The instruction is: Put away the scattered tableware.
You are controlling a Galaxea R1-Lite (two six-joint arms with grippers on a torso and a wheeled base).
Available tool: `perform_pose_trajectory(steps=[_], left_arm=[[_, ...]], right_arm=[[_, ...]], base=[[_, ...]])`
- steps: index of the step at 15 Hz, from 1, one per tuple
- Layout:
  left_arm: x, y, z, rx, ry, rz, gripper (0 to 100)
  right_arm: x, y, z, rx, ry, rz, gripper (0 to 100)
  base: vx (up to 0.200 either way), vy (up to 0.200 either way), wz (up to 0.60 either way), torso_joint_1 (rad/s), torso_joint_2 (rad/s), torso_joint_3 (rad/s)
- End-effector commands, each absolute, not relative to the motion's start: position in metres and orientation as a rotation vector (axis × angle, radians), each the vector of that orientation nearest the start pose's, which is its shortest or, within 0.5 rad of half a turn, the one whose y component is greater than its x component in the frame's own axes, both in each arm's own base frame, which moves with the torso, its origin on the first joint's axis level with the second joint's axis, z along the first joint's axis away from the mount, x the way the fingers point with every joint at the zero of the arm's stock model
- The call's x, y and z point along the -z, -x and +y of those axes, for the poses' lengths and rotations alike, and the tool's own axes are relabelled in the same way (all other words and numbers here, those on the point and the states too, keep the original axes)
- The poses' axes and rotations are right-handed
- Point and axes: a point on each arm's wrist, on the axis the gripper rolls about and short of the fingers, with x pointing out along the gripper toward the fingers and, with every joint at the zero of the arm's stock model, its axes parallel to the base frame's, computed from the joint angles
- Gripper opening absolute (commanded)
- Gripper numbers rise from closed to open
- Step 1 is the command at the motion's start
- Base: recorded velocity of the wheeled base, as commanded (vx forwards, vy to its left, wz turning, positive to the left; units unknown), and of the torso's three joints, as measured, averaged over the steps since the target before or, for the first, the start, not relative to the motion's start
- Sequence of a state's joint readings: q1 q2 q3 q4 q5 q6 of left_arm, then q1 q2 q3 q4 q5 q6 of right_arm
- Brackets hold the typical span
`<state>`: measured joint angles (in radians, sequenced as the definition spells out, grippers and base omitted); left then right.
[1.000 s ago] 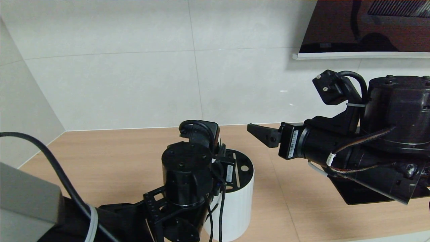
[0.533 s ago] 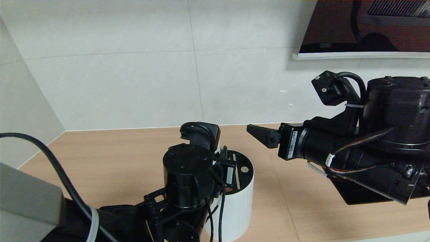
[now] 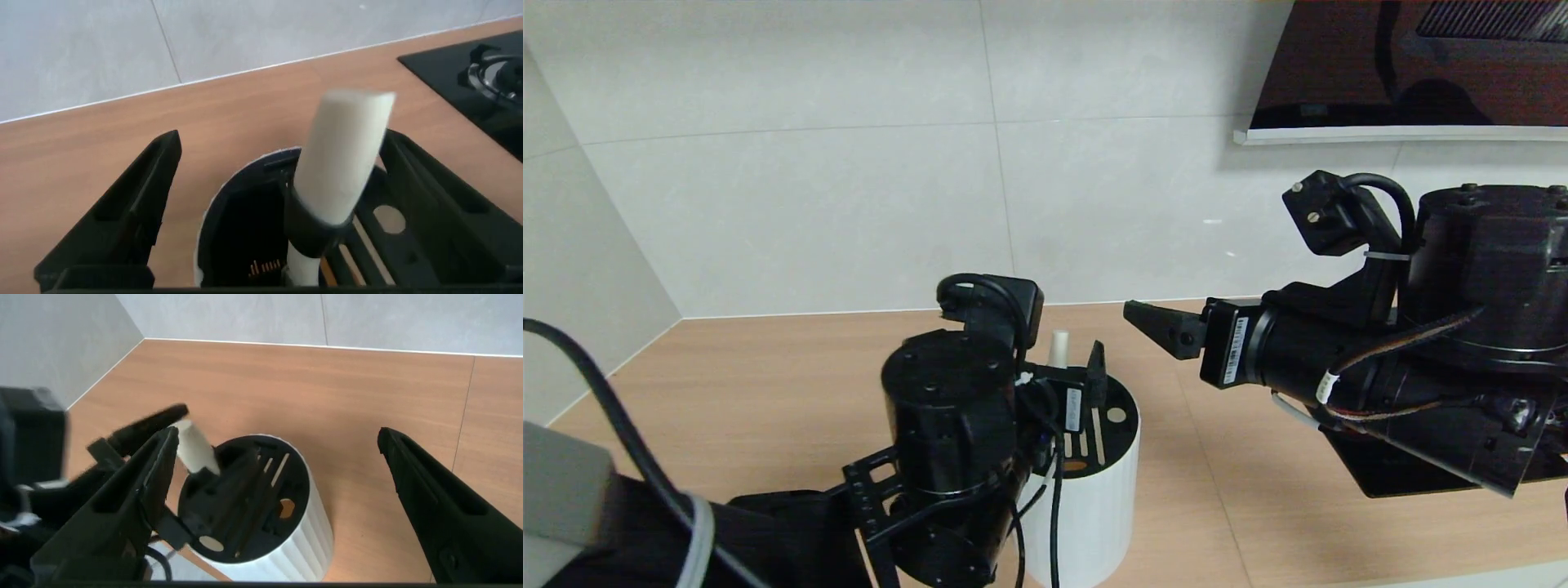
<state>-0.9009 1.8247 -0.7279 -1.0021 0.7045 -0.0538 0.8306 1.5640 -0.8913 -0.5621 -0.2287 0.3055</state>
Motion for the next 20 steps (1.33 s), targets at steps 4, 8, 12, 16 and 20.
perform_pose_trajectory(steps=[4,8,12,16,20], left_arm=[[-0.259,-0.156,-0.139,0.247,0.081,-0.126,100],[-0.255,-0.105,-0.059,0.263,0.019,-0.070,100],[-0.239,-0.038,-0.012,0.170,-0.010,-0.025,100],[-0.225,-0.001,0.006,0.061,-0.004,-0.056,100],[-0.213,0.026,0.012,-0.044,0.006,-0.111,100]], right_arm=[[-0.251,-0.199,0.177,-0.482,-0.265,0.136,100],[-0.254,-0.180,0.135,-0.404,-0.273,0.095,100],[-0.237,-0.135,0.070,-0.252,-0.285,0.041,100],[-0.219,-0.085,0.023,-0.073,-0.183,-0.057,100],[-0.207,-0.009,-0.004,0.053,-0.091,-0.196,100]], base=[[0.000,0.000,0.00,0.000,0.00,0.000],[0.000,0.000,0.00,0.000,0.00,0.000],[0.000,0.000,0.00,0.000,0.00,0.000],[0.000,0.000,0.00,0.000,0.00,0.000],[0.000,0.000,0.00,0.000,0.00,0.000]])
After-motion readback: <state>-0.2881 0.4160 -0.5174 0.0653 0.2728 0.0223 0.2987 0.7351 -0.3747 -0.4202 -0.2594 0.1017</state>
